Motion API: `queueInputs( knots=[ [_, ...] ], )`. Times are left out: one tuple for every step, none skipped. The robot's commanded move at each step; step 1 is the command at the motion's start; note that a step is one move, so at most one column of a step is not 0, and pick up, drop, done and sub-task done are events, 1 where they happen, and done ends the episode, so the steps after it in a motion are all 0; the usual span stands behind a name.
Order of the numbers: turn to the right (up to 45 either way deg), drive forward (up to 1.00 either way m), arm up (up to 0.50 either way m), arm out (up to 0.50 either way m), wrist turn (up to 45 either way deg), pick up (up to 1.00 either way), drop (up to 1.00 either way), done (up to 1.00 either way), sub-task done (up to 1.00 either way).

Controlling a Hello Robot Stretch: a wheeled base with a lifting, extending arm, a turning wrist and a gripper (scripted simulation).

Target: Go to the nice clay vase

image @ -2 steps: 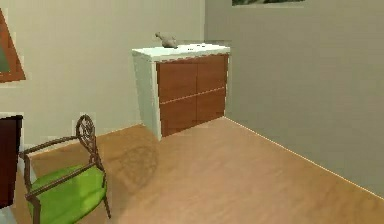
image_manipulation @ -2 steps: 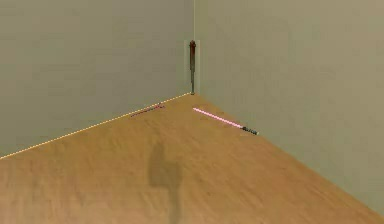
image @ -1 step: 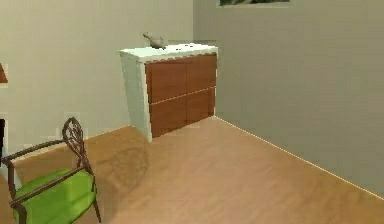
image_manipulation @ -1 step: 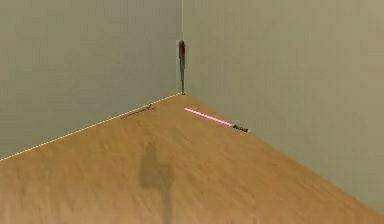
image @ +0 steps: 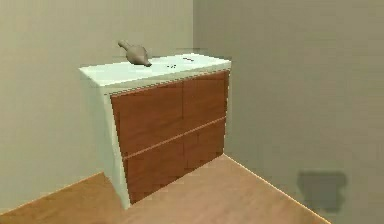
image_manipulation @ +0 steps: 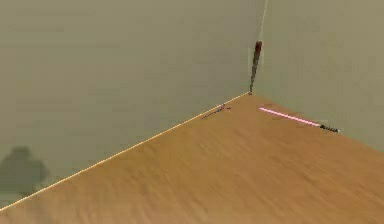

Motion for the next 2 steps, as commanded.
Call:
queueInputs(
  knots=[
    [0.0, 0.3, 0.0, 0.0, 0.0, 0.0, 0.0, 0.0, 0.0],
    [-12.0, 0.0, 0.0, 0.0, 0.0, 0.0, 0.0, 0.0, 0.0]
  ],
)
